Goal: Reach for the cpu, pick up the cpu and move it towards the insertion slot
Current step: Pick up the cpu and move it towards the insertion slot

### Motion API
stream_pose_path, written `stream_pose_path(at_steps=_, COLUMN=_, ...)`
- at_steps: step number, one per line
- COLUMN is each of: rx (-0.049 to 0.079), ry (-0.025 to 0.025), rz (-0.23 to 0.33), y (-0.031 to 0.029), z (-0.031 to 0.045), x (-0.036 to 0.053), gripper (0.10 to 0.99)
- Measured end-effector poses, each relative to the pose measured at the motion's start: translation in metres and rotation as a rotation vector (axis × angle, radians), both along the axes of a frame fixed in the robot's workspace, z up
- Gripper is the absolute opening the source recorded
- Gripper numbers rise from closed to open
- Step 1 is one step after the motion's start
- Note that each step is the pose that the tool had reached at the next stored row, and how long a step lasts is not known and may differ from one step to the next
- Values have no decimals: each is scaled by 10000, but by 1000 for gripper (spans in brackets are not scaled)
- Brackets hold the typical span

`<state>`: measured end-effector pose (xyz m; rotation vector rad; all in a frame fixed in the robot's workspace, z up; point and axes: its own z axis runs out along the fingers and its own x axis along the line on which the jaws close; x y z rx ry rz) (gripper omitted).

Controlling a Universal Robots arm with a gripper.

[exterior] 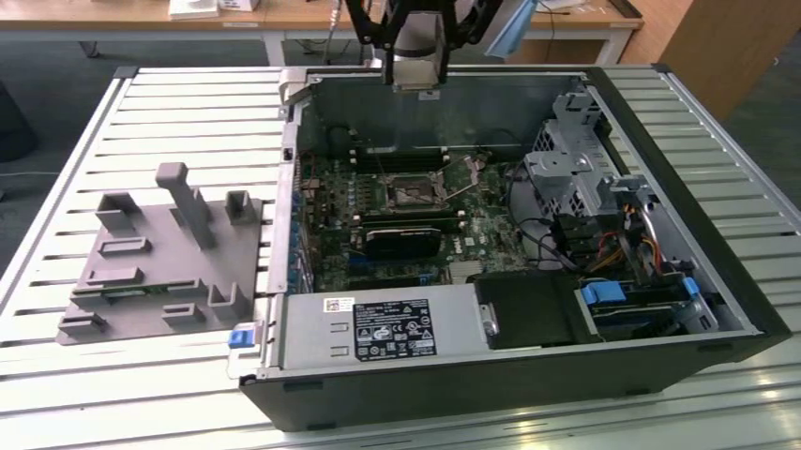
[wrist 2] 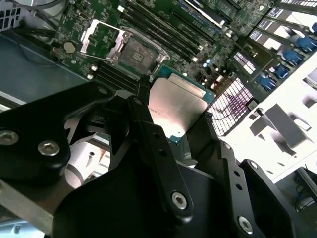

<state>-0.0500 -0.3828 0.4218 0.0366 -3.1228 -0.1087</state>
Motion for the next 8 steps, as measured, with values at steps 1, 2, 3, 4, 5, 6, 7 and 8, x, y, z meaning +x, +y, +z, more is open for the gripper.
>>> stream_pose_path(at_steps=1, rx=0, ry=-1, rz=0, y=1, z=-2, x=14, gripper=545)
stream_pose_path(at_steps=2, rx=0, ry=-2, rz=0, y=2, z=-4, x=29, gripper=545)
stream_pose_path(at_steps=3, rx=1, ry=-3, rz=0, y=2, z=-5, x=43, gripper=545)
stream_pose_path(at_steps=4, rx=2, ry=-4, rz=1, y=3, z=-7, x=55, gripper=545)
stream_pose_path(at_steps=5, rx=0, ry=-4, rz=0, y=4, z=-9, x=68, gripper=545)
stream_pose_path(at_steps=6, rx=0, ry=-5, rz=0, y=5, z=-10, x=82, gripper=545)
stream_pose_path(at_steps=7, rx=-1, ry=-5, rz=-1, y=6, z=-12, x=98, gripper=545)
stream_pose_path(at_steps=8, rx=0, ry=-5, rz=-1, y=7, z=-14, x=114, gripper=545)
